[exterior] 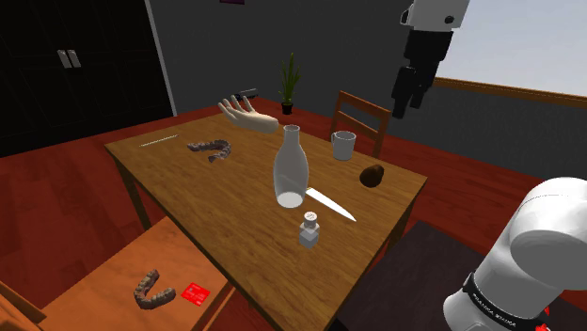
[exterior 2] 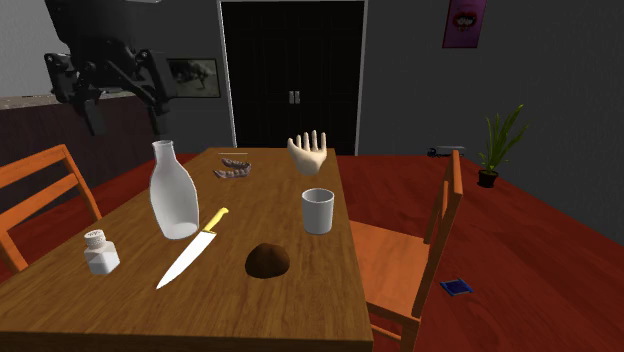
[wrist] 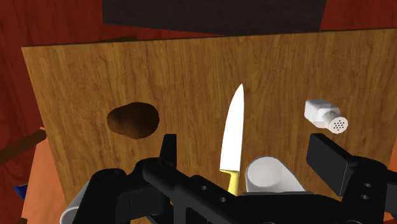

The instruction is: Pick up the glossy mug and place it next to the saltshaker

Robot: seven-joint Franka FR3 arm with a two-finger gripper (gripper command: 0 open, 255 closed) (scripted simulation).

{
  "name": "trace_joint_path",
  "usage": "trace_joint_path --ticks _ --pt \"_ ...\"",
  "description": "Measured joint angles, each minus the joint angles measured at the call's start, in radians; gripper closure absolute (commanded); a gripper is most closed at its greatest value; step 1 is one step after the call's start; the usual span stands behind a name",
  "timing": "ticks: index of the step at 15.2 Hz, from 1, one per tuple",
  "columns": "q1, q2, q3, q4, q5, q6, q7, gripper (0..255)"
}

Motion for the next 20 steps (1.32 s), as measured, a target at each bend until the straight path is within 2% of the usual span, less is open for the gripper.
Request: trace_joint_path --ticks 3,10,20 --pt "-0.005 0.036 -0.010 0.000 -0.008 0.034 -0.009 0" --pt "-0.029 0.230 -0.062 0.004 -0.044 0.217 -0.057 0" --pt "-0.058 0.600 -0.131 0.174 -0.057 0.410 -0.131 0"
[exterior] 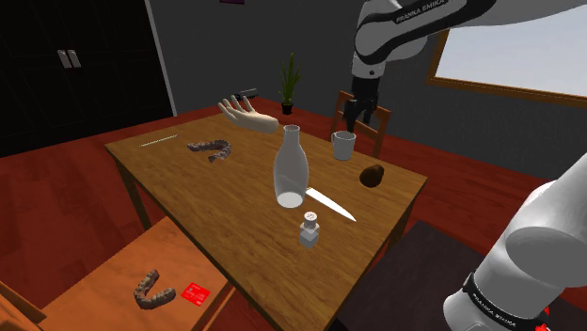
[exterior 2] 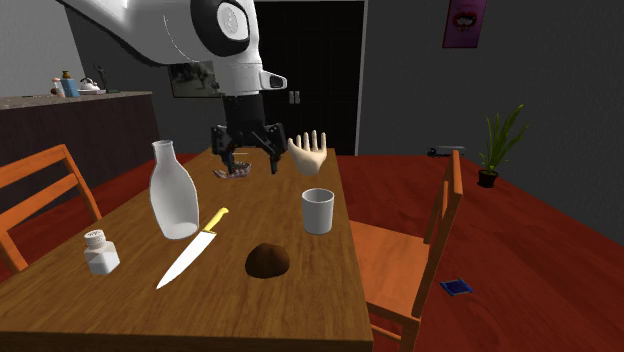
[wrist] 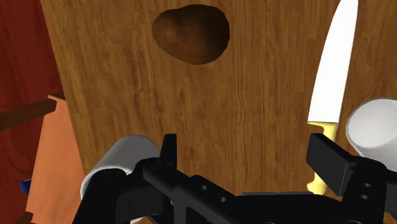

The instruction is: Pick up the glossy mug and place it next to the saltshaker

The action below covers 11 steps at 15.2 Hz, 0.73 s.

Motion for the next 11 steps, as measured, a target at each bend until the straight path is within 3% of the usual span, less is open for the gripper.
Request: trace_joint_path --ticks 7,11 --pt "-0.023 0.262 -0.033 0.159 0.023 0.098 -0.054 0" --pt "-0.042 0.403 -0.044 0.286 0.043 0.107 -0.086 0"
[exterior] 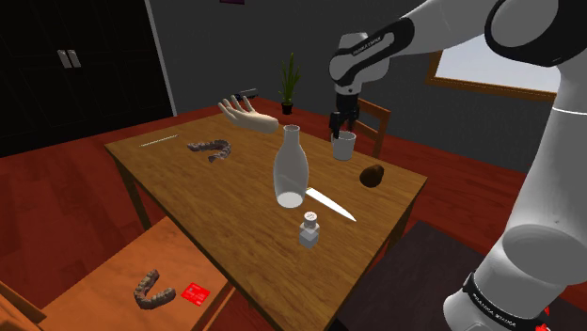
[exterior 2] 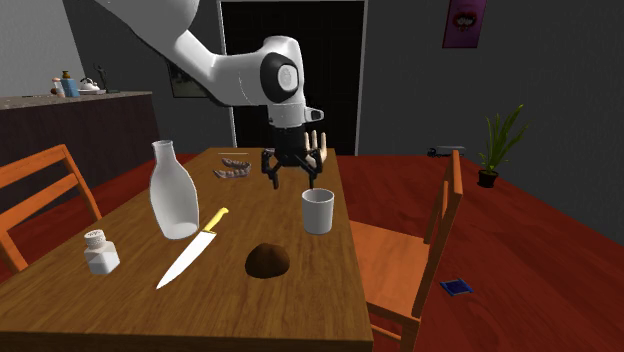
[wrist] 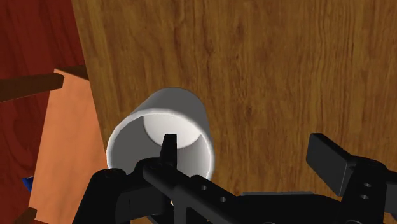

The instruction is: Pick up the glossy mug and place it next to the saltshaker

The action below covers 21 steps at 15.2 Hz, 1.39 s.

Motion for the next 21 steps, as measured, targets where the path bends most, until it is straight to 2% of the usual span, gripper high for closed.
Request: trace_joint_path --ticks 4,10,17,18,21 --pt "-0.013 0.122 -0.001 0.102 0.017 0.017 -0.014 0" --pt "-0.021 0.170 -0.001 0.084 0.024 0.082 -0.023 0" --pt "-0.022 0.173 -0.001 0.078 0.025 0.091 -0.024 0" --pt "-0.022 0.173 -0.001 0.078 0.025 0.091 -0.024 255" --pt "-0.022 0.173 -0.001 0.078 0.025 0.091 -0.024 255"
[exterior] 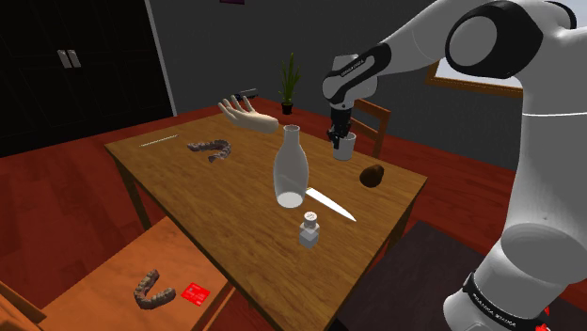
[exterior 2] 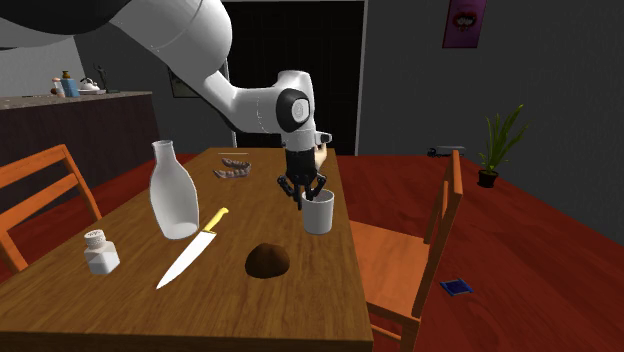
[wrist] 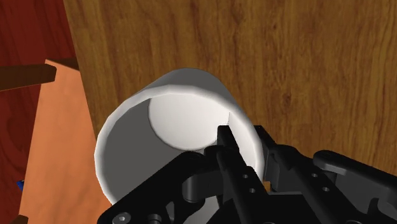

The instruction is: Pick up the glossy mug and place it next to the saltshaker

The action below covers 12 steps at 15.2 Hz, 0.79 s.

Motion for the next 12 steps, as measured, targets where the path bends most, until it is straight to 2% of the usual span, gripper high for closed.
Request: trace_joint_path --ticks 7,12 --pt "0.000 0.000 0.000 0.000 0.000 0.000 0.000 255" --pt "0.001 -0.019 -0.001 0.027 -0.003 -0.046 0.000 255"
